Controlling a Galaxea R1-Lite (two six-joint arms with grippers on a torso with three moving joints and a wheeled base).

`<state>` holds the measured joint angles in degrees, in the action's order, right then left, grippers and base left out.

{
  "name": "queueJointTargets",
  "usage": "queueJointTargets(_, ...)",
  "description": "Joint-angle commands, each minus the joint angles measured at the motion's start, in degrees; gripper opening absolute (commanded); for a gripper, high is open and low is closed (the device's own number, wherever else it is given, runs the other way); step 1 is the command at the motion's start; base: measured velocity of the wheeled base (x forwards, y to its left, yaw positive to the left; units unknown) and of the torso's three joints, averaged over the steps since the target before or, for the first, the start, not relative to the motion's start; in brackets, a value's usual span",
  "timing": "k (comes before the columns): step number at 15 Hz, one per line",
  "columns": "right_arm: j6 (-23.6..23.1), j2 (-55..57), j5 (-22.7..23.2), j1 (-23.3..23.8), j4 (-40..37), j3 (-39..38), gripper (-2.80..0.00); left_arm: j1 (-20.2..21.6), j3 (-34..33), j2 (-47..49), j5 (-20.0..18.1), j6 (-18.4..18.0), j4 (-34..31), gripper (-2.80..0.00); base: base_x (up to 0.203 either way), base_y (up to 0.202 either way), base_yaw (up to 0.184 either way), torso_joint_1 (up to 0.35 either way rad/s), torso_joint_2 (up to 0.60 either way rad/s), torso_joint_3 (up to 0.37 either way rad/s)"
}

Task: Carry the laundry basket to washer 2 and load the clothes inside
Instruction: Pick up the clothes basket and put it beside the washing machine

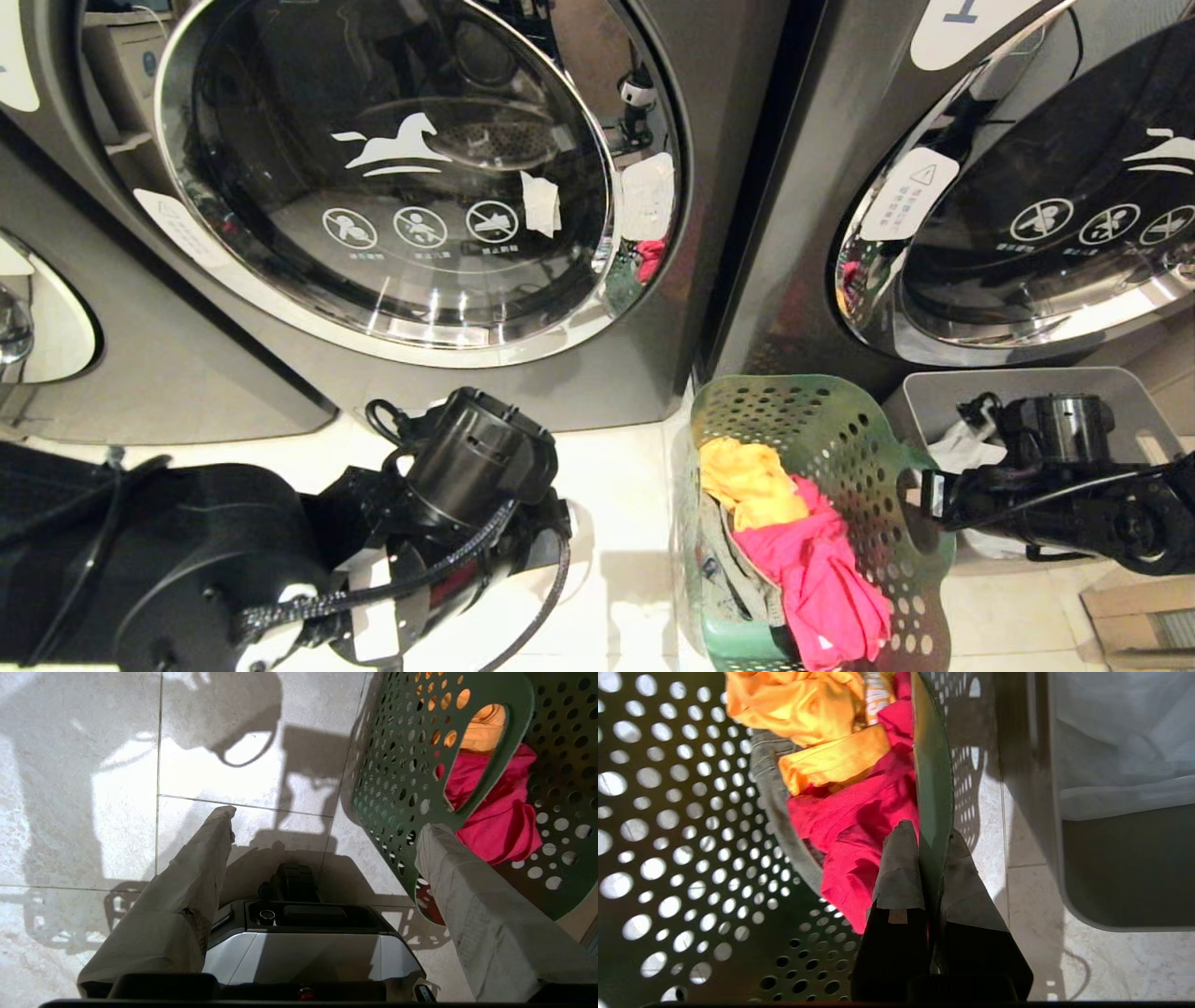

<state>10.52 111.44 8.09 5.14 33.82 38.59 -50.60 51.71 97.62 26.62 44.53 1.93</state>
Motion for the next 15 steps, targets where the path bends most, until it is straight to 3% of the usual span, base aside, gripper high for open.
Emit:
queueJointTargets(1, -2.2, -2.4, 0.9, 0.0, -2.6, 1.7, -2.80, -0.2, 0.0, 0.2, 0.2, 0.4, 0.0, 0.00, 0.000, 0.000, 0.000, 0.000, 0.00, 0.000)
queueJointTargets(9, -7.9, -2.4, 1.2, 4.3, -3.8, 1.8, -2.80, -0.5, -0.1, 0.4, 0.2, 0.4, 0.0, 0.00, 0.000, 0.000, 0.000, 0.000, 0.00, 0.000)
queueJointTargets(15, -9.2, -2.2, 2.6, 6.1, -3.8, 1.5, -2.80, -1.0, -0.2, 0.5, 0.2, 0.9, -0.2, 0.00, 0.000, 0.000, 0.000, 0.000, 0.00, 0.000)
